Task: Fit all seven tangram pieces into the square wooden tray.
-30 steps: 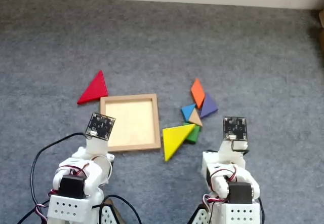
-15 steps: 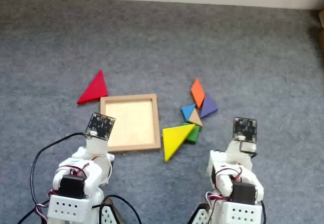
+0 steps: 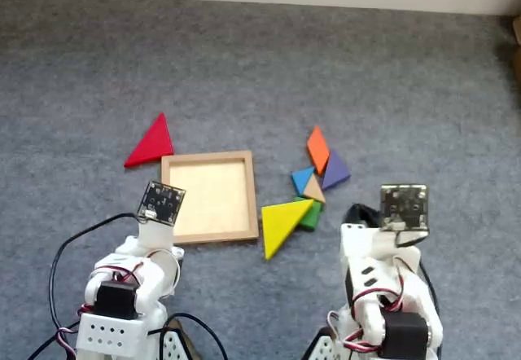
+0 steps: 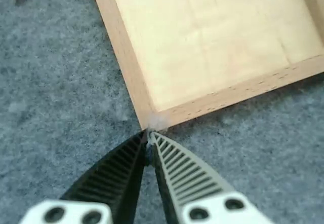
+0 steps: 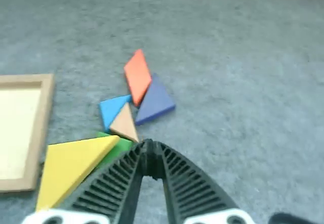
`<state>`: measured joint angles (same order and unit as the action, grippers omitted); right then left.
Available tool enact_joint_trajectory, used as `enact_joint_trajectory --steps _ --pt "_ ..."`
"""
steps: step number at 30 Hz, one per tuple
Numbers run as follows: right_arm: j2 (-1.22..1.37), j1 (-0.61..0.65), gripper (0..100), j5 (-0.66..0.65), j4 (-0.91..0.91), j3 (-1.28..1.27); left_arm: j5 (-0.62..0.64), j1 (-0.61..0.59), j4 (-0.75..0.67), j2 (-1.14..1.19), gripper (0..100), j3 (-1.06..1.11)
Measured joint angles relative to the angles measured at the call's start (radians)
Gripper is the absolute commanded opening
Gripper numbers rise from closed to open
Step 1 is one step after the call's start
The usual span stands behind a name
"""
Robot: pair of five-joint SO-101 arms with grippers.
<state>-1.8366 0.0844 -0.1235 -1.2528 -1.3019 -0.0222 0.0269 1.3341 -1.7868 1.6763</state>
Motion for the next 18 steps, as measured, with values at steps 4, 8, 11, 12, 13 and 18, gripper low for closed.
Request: enact_joint_trajectory --steps 4,8,11,12,13,18 --pt "0.000 0.091 0.9 -0.008 0.000 0.002 0.000 0.000 0.000 0.000 1 0.000" --pt "0.091 0.130 1.0 -0.008 0.000 0.032 0.000 0.000 0.000 0.000 1 0.000" --pt "0.244 0.143 1.0 -0.008 0.000 0.129 0.000 0.000 0.000 0.000 1 0.000" --pt "0.308 0.144 1.0 -0.008 0.000 0.164 0.000 0.000 0.000 0.000 1 0.000" --pt "0.374 0.144 1.0 -0.008 0.000 0.203 0.000 0.000 0.000 0.000 1 0.000" --pt "0.677 0.144 5.9 0.017 0.000 0.345 0.000 0.000 0.000 0.000 1 0.000"
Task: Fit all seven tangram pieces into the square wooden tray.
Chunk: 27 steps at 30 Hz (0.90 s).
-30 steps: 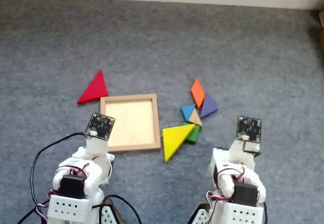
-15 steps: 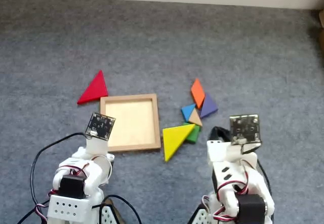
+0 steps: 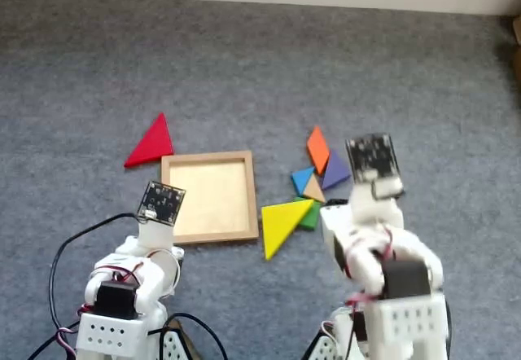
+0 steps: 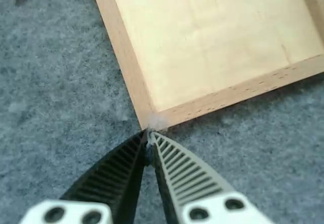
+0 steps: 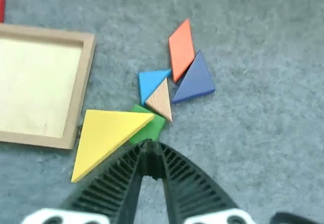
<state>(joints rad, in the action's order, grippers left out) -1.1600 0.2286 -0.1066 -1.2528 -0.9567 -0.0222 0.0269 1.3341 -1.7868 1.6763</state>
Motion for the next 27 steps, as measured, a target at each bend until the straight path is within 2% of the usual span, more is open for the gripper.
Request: enact_joint_trajectory --steps 5,10,18,20,24,27 --pt "0.209 0.078 22.4 0.178 0.000 0.052 0.000 0.000 0.000 0.000 1 0.000" --pt "0.362 0.198 30.8 0.351 0.002 0.071 0.000 0.000 0.000 0.000 1 0.000" --pt "0.534 0.330 32.7 0.399 0.229 0.044 0.000 0.000 0.000 0.000 1 0.000" --pt "0.563 0.348 32.7 0.422 0.247 0.037 0.000 0.000 0.000 0.000 1 0.000" --pt "0.623 0.394 32.7 0.552 0.256 0.041 0.000 0.000 0.000 0.000 1 0.000" --pt "0.692 0.422 32.7 0.589 0.258 0.054 0.000 0.000 0.000 0.000 1 0.000"
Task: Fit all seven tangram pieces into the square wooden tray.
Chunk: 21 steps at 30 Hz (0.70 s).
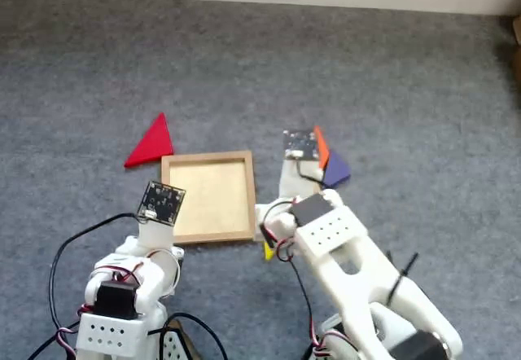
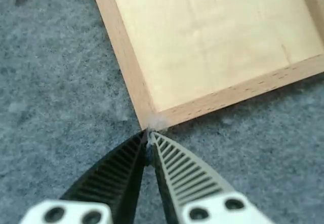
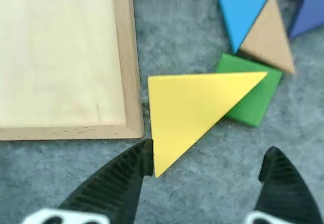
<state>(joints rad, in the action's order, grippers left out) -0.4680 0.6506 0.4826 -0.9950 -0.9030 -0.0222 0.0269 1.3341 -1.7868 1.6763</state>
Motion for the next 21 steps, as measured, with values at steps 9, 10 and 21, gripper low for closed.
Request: enact_joint_trajectory --steps 9,10,21 --pt "0.273 0.003 32.7 0.083 0.006 0.146 0.000 0.000 0.000 0.000 1 0.000" --pt "0.299 0.003 32.7 0.097 0.006 0.166 0.000 0.000 0.000 0.000 1 0.000" --pt "0.509 0.003 32.6 0.110 0.011 0.298 0.000 0.000 0.000 0.000 1 0.000"
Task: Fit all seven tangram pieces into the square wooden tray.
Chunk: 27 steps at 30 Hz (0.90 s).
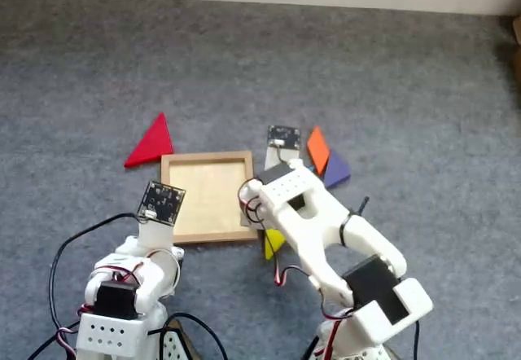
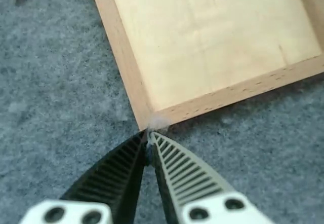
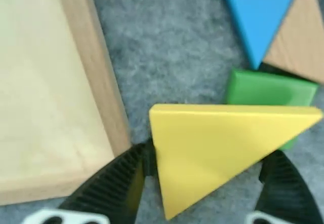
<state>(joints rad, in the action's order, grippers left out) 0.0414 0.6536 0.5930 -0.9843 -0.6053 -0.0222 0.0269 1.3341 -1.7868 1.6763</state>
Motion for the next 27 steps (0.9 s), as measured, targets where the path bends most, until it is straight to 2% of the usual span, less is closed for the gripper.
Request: enact_joint_trajectory --steps 12,19,24,27 --pt "0.015 -0.011 30.1 -0.002 0.000 0.009 0.000 0.000 0.000 0.000 1 0.000" --pt "0.015 -0.021 13.5 -0.147 -0.002 0.009 0.000 0.000 0.000 0.000 1 0.000" --pt "0.014 -0.041 9.5 -0.336 -0.006 0.009 0.000 0.000 0.000 0.000 1 0.000" --pt "0.014 -0.043 9.1 -0.396 -0.006 0.009 0.000 0.000 0.000 0.000 1 0.000"
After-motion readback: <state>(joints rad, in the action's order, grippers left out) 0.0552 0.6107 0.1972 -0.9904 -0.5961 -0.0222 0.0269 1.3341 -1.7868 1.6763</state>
